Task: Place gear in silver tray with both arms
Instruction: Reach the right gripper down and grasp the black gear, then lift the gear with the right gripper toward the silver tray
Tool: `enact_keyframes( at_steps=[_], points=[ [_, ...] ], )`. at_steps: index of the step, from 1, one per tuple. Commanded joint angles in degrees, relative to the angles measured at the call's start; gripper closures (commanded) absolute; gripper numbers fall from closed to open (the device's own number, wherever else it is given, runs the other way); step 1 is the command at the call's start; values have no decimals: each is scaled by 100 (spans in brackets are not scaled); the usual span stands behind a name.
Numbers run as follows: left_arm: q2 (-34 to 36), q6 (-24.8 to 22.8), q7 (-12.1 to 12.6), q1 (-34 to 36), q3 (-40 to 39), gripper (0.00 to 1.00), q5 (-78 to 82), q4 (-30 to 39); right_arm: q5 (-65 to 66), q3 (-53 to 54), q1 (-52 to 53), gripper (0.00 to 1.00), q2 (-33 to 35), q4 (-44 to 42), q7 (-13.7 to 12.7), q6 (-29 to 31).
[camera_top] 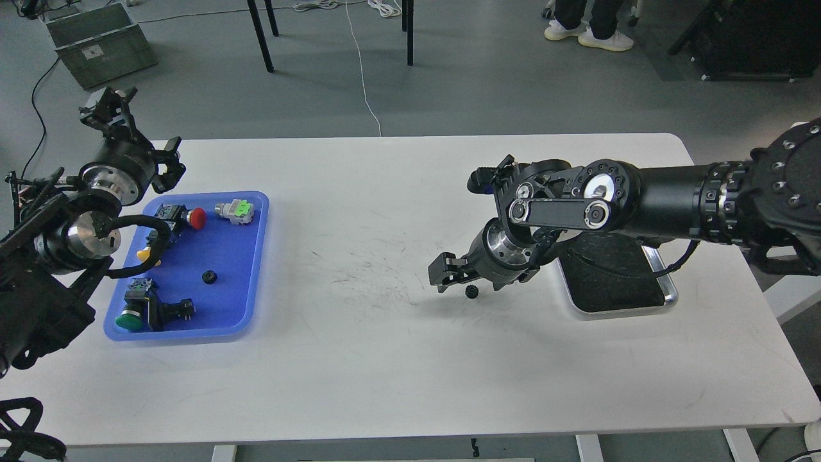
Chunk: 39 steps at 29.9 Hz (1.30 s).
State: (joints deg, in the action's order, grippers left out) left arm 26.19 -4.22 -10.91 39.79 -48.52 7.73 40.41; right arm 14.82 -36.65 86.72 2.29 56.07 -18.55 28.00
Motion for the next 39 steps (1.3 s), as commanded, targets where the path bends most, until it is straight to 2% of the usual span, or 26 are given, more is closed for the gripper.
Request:
enact_keyframes(
  at_steps=[1, 13, 19, 27, 28, 31, 36, 39],
  points=[
    [17, 0, -8, -7, 1, 2, 0, 2, 20, 0, -128, 2, -97, -35, 10, 0],
    [26, 0, -8, -7, -8, 2, 0, 2, 187, 0, -383, 5, -220, -404, 18, -58],
    [8, 0, -8, -15, -8, 2, 0, 2, 258, 0, -489, 12, -229, -509, 27, -155],
    [0, 0, -8, -7, -8, 2, 0, 2, 363, 9, -472, 30, -229, -571, 54, -155],
    [0, 0, -8, -7, -8, 2, 0, 2, 442, 0, -472, 34, -229, -571, 45, -155],
    [0, 0, -8, -7, -8, 2, -8, 2, 627, 0, -463, 56, -229, -580, 18, -155],
    [0, 0, -8, 2, -8, 2, 0, 2, 653, -9, -463, 66, -229, -580, 10, -155],
    [0, 0, -8, 2, -8, 2, -8, 2, 653, -9, -454, 67, -229, -571, 10, -93]
  ],
)
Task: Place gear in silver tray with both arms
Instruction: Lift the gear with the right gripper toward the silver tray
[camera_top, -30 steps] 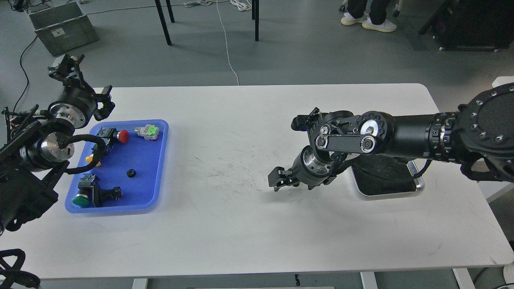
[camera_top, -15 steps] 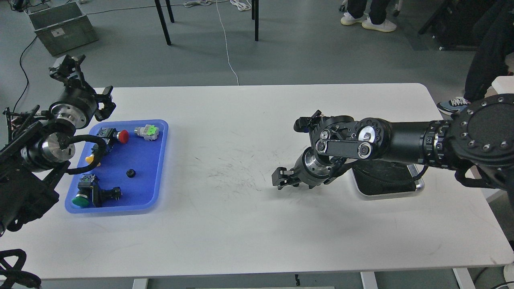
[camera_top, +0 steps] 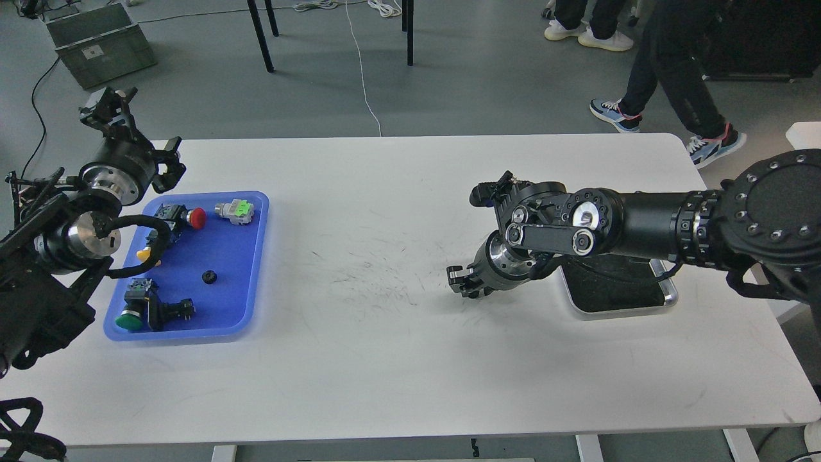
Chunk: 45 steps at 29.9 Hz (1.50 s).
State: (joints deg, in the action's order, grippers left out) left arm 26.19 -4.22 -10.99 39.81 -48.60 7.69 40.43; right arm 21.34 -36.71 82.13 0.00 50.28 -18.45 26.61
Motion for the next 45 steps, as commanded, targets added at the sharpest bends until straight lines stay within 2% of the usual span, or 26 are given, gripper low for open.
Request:
enact_keyframes(
  at_steps=[1, 4, 7, 8, 16, 19, 24, 28, 30, 37, 45],
  points=[
    [0, 0, 0, 0, -1, 2, -4, 0, 2, -3, 4, 69, 0, 8, 0, 63],
    [0, 0, 0, 0, -1, 2, -4, 0, 2, -3, 13, 78, 0, 17, 0, 139],
    [-9, 0, 0, 0, -1, 2, -4, 0, 2, -3, 22, 97, 0, 8, 8, 139],
    [-9, 0, 0, 0, -1, 2, -4, 0, 11, -3, 31, 98, 0, 8, 17, 139],
    [-26, 0, 0, 0, -1, 2, -4, 0, -51, 137, 522, 98, 175, 70, 61, 139],
    [-61, 0, 0, 0, -1, 2, -4, 0, -59, 505, 1023, 98, 631, 96, 87, 139],
    [-70, 0, 0, 9, -1, 2, -4, 0, 46, 683, 1595, 98, 1808, 211, 105, 139],
    [-79, 0, 0, 9, -1, 2, -4, 0, 642, 674, 1455, 98, 2662, -131, 157, 139],
    [-79, 0, 0, 18, -10, 2, -4, 0, 933, 735, 1079, 98, 2917, -395, 315, 139],
    [-70, 9, 0, 26, -10, 2, -4, 0, 1048, 1050, -257, 98, 2892, -1081, 755, 29],
    [-62, 9, 0, 26, -1, 2, -4, 0, 1057, 1368, -1023, 98, 2330, -1195, 764, -191]
  ],
)
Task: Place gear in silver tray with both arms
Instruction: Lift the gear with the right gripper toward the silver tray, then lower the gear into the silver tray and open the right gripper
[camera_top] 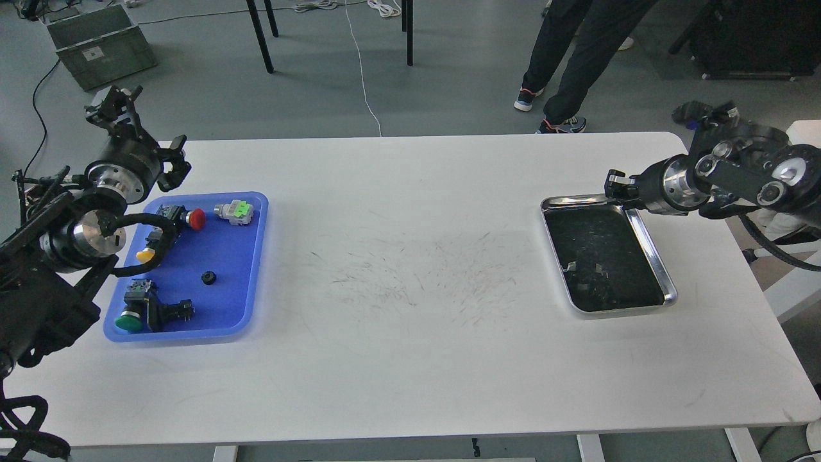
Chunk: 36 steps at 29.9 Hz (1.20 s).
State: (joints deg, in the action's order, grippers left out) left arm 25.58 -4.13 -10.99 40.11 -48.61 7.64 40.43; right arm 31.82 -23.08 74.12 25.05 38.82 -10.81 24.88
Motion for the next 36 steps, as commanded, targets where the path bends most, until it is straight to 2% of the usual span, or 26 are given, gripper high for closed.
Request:
enact_keyframes(
  at_steps=[1, 6, 12, 15, 23, 24, 26, 31, 36],
  points=[
    [0, 0, 0, -3, 1, 2, 1, 0, 17, -3, -292, 98, -211, -102, 0, -18],
    [0, 0, 0, -3, 1, 2, 1, 9, 26, -47, -460, 98, -536, -699, 0, 0],
    [0, 0, 0, 6, 1, 2, 1, 9, 26, -38, -566, 95, -589, -797, 0, 0],
    [0, 0, 9, 6, -8, 2, 1, 9, 17, -21, -566, 88, -589, -788, 0, 0],
    [-9, 0, 0, 6, 1, 2, 1, 9, 17, 14, -548, 62, -589, -779, 0, 0],
    [-9, 0, 0, -3, 1, 2, 1, 9, 8, 14, -539, 51, -598, -779, 8, 0],
    [-9, 0, 0, -3, 9, 2, 1, 0, 0, 58, -530, 16, -606, -788, 8, -18],
    [0, 0, 0, -3, 1, 2, 1, 9, -9, 348, -522, 8, -598, -788, 8, -9],
    [0, -9, 9, 6, -8, 2, 1, 0, -27, 909, -495, 6, -563, -771, 8, 0]
  ],
)
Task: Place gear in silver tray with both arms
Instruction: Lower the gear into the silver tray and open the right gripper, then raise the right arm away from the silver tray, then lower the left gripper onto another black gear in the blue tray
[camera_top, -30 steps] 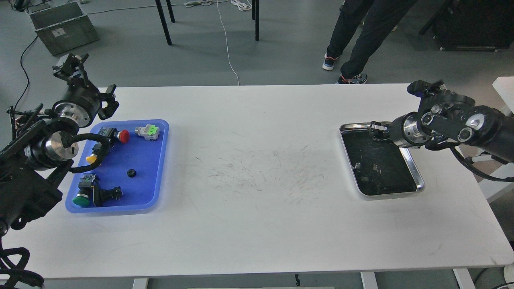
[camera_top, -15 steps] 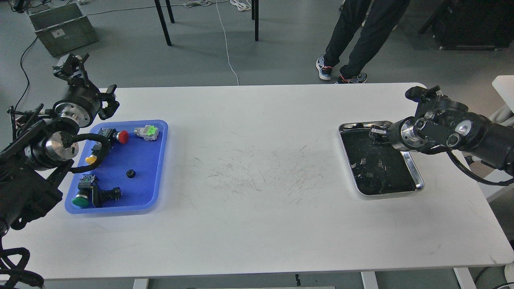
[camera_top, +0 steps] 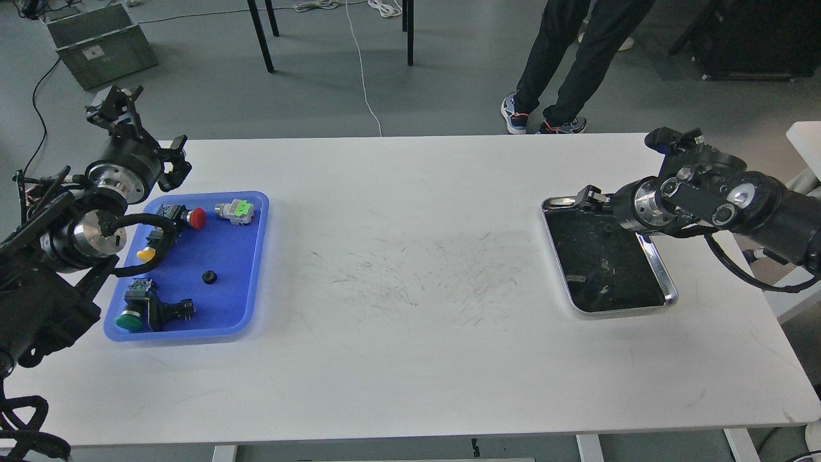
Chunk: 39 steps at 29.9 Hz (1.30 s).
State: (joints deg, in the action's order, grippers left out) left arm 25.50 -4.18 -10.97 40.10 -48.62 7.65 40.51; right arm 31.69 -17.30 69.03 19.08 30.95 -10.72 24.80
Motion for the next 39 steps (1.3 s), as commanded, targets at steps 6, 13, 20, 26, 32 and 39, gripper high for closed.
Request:
enact_keyframes(
  at_steps=[6, 13, 20, 26, 32, 39],
  points=[
    [7, -21, 7, 7, -42, 2, -9, -34, -49, 1578, 57, 6, 174, 69, 0, 16],
    [-2, -65, -28, 60, -314, 2, -18, -219, -101, 3855, -65, 6, 1000, 780, 26, 7],
    [16, -57, -2, 454, -253, 2, 17, 35, -1523, 5358, -548, 6, 1422, 1159, 97, 34],
    [77, -30, 60, 763, -43, 2, 123, 466, -2526, 6597, -1312, 5, 1484, 1273, 228, 183],
    [121, -92, 121, 912, 766, 2, 1140, 755, -3211, 7890, -2533, 5, 1344, 1405, 553, 320],
    [946, -153, 332, 842, 1539, 2, 2599, 1669, -4557, 8137, -3624, 4, 1300, 1405, 598, 320]
  ],
)
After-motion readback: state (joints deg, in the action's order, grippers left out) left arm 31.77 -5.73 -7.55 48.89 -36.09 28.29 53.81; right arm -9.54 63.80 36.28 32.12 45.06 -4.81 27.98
